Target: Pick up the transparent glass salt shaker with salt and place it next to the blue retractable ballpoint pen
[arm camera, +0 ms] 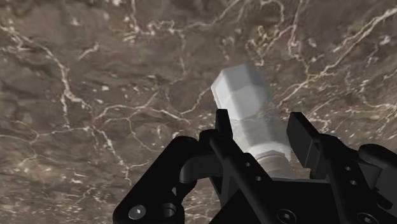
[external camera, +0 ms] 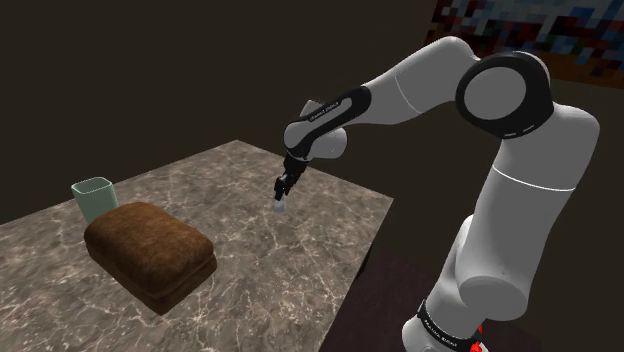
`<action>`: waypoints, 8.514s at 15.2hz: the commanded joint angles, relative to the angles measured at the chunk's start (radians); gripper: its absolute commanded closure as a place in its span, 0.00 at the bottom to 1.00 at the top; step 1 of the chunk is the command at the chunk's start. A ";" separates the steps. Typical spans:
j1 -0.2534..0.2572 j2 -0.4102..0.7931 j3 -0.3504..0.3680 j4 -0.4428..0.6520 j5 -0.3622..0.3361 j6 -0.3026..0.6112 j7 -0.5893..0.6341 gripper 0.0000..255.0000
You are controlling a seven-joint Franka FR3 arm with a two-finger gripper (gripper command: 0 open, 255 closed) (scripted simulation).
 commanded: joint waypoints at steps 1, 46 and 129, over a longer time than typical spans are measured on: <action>0.000 -0.015 -0.003 0.006 -0.014 -0.020 0.012 1.00; 0.107 -0.346 0.196 0.061 -0.209 -0.339 0.500 1.00; 0.417 0.115 0.698 0.260 -0.630 -0.108 1.549 0.00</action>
